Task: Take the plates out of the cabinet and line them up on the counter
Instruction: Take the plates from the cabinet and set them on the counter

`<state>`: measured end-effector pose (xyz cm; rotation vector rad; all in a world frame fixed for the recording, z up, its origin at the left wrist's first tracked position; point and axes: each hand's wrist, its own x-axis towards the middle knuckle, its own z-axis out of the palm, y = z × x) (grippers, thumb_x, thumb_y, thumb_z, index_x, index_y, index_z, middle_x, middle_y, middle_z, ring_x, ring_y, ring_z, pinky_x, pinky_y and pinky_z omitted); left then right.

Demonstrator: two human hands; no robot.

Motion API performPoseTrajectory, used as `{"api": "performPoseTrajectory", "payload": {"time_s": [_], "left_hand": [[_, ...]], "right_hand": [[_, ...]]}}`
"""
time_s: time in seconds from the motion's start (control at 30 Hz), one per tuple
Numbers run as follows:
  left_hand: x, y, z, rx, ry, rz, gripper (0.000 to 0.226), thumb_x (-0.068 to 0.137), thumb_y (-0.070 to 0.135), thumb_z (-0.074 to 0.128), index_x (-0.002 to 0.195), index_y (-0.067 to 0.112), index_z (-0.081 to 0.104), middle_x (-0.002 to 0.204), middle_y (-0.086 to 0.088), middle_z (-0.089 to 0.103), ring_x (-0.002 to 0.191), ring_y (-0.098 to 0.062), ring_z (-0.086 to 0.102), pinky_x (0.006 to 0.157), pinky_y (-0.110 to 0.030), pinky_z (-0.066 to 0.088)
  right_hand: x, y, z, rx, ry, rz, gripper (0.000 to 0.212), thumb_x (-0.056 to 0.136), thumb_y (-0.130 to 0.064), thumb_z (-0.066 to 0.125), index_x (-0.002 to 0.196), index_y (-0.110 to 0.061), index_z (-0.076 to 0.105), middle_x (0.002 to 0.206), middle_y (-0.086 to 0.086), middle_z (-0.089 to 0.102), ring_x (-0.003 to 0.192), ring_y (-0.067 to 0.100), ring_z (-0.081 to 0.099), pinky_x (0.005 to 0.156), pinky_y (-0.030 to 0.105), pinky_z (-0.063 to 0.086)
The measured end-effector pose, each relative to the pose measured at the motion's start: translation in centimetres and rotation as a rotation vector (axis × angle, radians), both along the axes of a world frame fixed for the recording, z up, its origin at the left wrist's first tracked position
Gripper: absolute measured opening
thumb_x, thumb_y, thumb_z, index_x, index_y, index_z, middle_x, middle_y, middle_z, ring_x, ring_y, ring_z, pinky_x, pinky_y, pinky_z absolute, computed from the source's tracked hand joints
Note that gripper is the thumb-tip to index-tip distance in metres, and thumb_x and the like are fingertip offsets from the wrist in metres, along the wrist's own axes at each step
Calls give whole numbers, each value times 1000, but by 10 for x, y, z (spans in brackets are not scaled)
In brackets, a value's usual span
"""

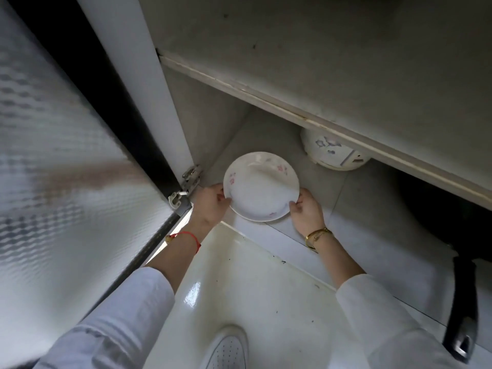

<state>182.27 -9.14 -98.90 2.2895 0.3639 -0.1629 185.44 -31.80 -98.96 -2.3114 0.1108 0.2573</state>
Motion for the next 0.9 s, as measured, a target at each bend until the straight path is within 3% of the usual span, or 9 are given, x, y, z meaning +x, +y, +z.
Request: {"api": "performPoseTrajectory", "payload": {"time_s": [0.07, 0.17, 0.3, 0.4, 0.57, 0.7, 0.9], "left_hand": [[-21, 3, 11, -25, -50, 30, 20, 81, 4, 63, 98, 8, 72, 92, -6, 75, 86, -21, 69, 79, -24, 53], [-55, 5, 36, -48, -105, 67, 24, 83, 4, 62, 103, 13, 72, 93, -1, 73, 85, -14, 67, 70, -3, 43], [-93, 13, 78, -49, -157, 111, 28, 81, 9, 67, 106, 19, 73, 94, 4, 75, 87, -11, 69, 78, -9, 50], [-117, 16, 115, -46, -193, 128, 29, 80, 8, 68, 107, 18, 74, 93, 3, 75, 83, -4, 67, 71, 4, 41], [-148, 22, 174, -102, -258, 176, 34, 79, 10, 67, 109, 25, 73, 95, 11, 75, 86, 10, 66, 76, -4, 48], [-164, 22, 218, -133, -306, 197, 36, 78, 5, 66, 109, 23, 73, 95, 12, 74, 88, 9, 67, 76, -3, 47], [-177, 22, 255, -161, -347, 214, 40, 78, 5, 65, 112, 24, 72, 95, 13, 74, 88, 9, 67, 78, -5, 48]], "right_hand": [[-17, 4, 8, 29, -11, -7, 30, 86, -6, 50, 116, -6, 55, 112, 16, 64, 104, 34, 59, 85, 34, 48], [-45, 8, 28, 86, -41, 15, 29, 87, -7, 50, 115, -9, 54, 107, 13, 64, 99, 30, 60, 83, 33, 48], [-77, 13, 64, 152, -86, 32, 31, 87, -10, 51, 117, -16, 55, 104, 7, 66, 96, 25, 61, 85, 36, 51], [-97, 14, 94, 172, -136, 54, 32, 86, -9, 53, 117, -19, 56, 103, 4, 67, 95, 22, 61, 84, 31, 49], [-126, 18, 147, 223, -231, 100, 32, 87, -11, 54, 116, -25, 55, 96, -3, 66, 86, 10, 62, 77, 24, 50], [-140, 20, 189, 263, -264, 121, 30, 89, -12, 53, 112, -30, 54, 90, -12, 65, 83, -3, 60, 67, 5, 45], [-147, 20, 234, 297, -307, 132, 31, 89, -10, 54, 117, -23, 55, 86, -18, 61, 79, -10, 57, 65, 1, 44]]}}
